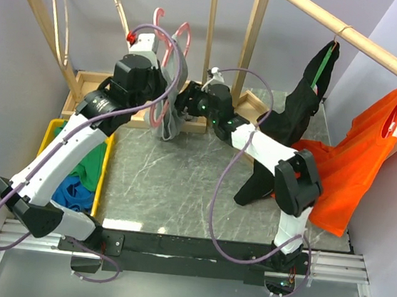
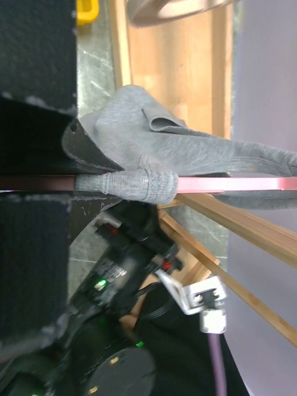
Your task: Place the tank top on the hanger
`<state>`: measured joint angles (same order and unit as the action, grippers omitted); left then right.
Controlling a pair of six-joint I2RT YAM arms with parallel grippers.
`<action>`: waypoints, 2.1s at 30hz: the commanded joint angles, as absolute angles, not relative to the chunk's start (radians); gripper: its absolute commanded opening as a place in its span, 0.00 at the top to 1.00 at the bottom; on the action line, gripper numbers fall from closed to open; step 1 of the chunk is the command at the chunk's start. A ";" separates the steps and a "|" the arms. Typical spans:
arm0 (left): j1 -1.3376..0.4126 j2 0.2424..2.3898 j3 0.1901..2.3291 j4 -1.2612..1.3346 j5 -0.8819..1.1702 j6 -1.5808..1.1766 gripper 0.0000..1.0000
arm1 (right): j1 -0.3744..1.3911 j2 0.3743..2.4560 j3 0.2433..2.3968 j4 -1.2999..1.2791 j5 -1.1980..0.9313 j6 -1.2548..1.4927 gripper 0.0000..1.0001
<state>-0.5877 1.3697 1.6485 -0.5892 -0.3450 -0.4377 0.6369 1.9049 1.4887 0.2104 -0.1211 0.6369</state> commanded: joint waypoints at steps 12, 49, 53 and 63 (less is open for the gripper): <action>-0.538 1.480 1.925 -0.558 -0.387 -0.241 0.99 | 0.637 1.580 1.218 0.241 -0.104 0.681 0.30; -0.525 1.713 2.149 -0.420 -0.468 -0.109 0.96 | 0.761 1.195 1.063 0.089 0.163 0.511 0.27; -0.522 1.758 2.204 -0.414 -0.456 -0.107 0.97 | 0.769 1.164 1.058 0.074 0.175 0.502 0.26; -0.505 1.802 2.253 -0.426 -0.393 -0.135 0.94 | 0.778 1.134 1.054 0.037 0.196 0.492 0.26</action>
